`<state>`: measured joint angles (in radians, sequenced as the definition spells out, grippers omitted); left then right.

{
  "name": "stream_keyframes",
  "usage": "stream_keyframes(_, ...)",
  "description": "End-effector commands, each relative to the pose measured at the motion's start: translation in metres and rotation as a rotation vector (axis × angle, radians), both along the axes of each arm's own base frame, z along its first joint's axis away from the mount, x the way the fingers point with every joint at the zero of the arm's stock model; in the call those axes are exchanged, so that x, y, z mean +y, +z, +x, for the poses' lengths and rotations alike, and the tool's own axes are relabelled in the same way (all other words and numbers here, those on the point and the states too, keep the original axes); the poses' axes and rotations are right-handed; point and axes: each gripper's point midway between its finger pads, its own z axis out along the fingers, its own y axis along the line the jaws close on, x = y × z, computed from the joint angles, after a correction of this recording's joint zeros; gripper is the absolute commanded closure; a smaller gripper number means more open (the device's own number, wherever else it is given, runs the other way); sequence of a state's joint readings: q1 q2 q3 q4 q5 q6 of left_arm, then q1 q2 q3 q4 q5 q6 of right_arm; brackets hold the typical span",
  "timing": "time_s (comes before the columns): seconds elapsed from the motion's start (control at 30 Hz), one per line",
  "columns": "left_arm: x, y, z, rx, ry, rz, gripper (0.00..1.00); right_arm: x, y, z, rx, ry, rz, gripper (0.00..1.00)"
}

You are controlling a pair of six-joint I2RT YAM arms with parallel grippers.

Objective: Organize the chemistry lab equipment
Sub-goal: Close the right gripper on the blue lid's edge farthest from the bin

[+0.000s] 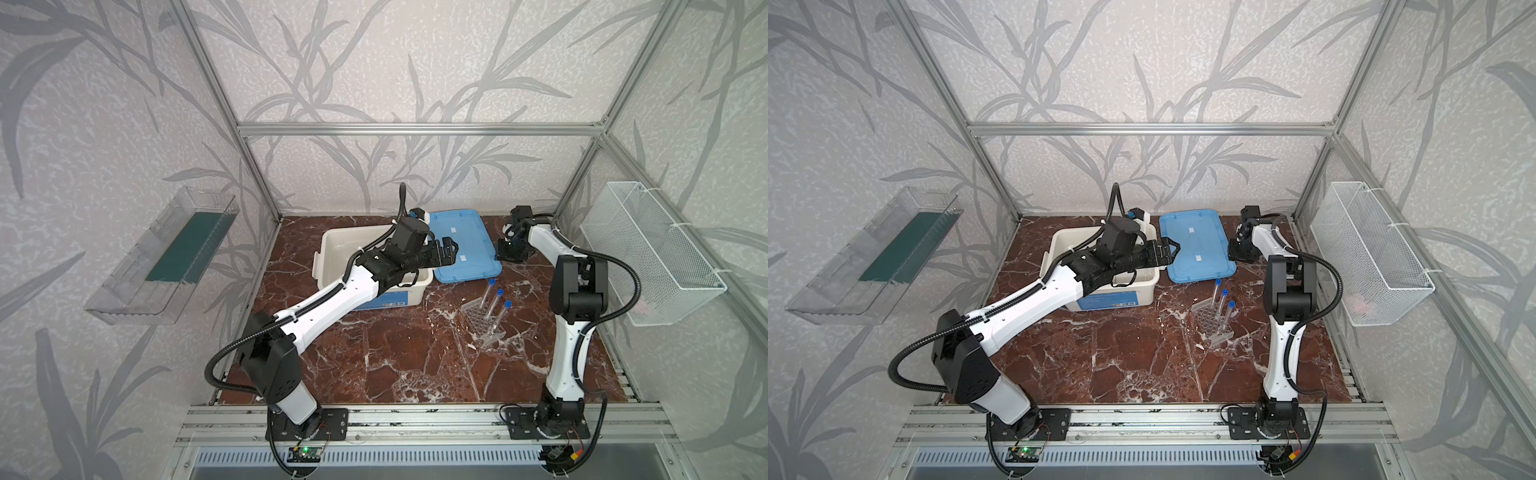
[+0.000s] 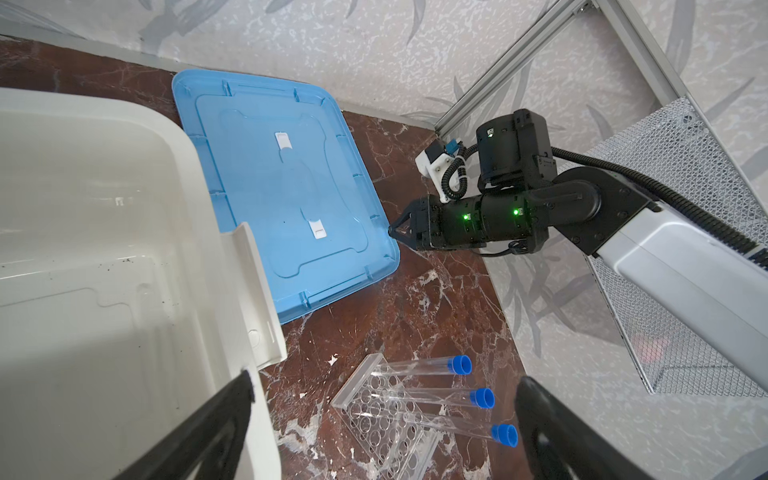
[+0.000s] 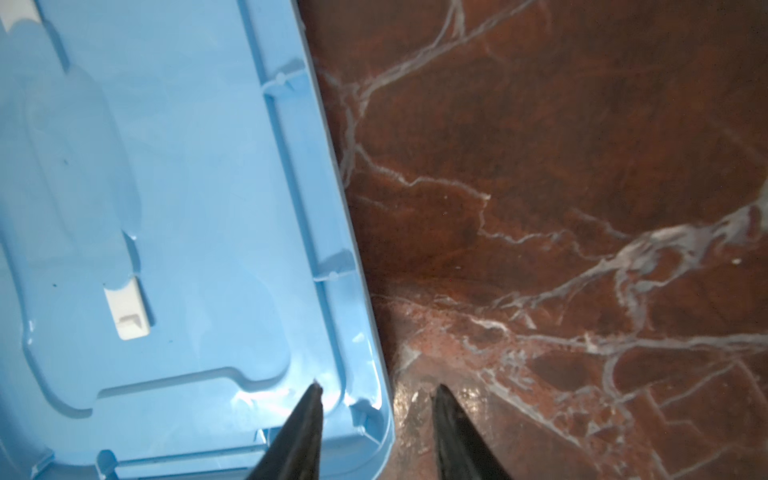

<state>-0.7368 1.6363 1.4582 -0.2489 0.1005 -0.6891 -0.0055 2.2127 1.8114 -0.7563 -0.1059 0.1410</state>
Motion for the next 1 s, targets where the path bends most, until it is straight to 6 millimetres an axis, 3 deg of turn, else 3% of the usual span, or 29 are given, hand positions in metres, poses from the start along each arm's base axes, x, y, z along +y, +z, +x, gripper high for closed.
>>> stream_keyframes(0.0, -0.008, 0.018, 0.006, -0.037, -0.021, -0.036, 0.01, -0.003, -0.011, -0.01, 0.083, 0.028, -0.046, 0.63)
stream_keyframes(0.23, -0.011, 0.013, 0.01, -0.034, -0.029, -0.034, 0.01, 0.005, -0.03, -0.024, 0.144, 0.065, -0.036, 0.65)
stream_keyframes(0.4, -0.017, 0.006, 0.01, -0.017, -0.05, -0.053, 0.01, -0.002, -0.043, -0.034, 0.195, 0.066, -0.085, 0.63)
stream_keyframes(0.5, -0.023, 0.01, 0.009, -0.005, -0.068, -0.076, 0.01, 0.001, -0.051, -0.04, 0.222, 0.075, -0.07, 0.57)
stream_keyframes(0.6, -0.03, 0.013, 0.006, 0.006, -0.105, -0.107, 0.01, 0.003, -0.055, -0.044, 0.242, 0.082, -0.066, 0.58)
stream_keyframes(0.67, -0.031, 0.015, 0.005, 0.008, -0.112, -0.117, 0.01, 0.003, -0.058, -0.045, 0.248, 0.087, -0.063, 0.65)
stream_keyframes(0.73, -0.03, 0.021, 0.004, -0.004, -0.111, -0.125, 0.01, 0.003, -0.059, -0.047, 0.256, 0.095, -0.068, 0.82)
stream_keyframes(0.83, -0.023, 0.025, 0.003, -0.024, -0.098, -0.103, 0.01, 0.004, -0.056, -0.049, 0.241, 0.098, -0.061, 0.98)
stream_keyframes(0.97, -0.009, 0.021, 0.007, -0.041, -0.05, -0.045, 0.01, 0.003, -0.045, -0.049, 0.209, 0.083, -0.063, 1.0)
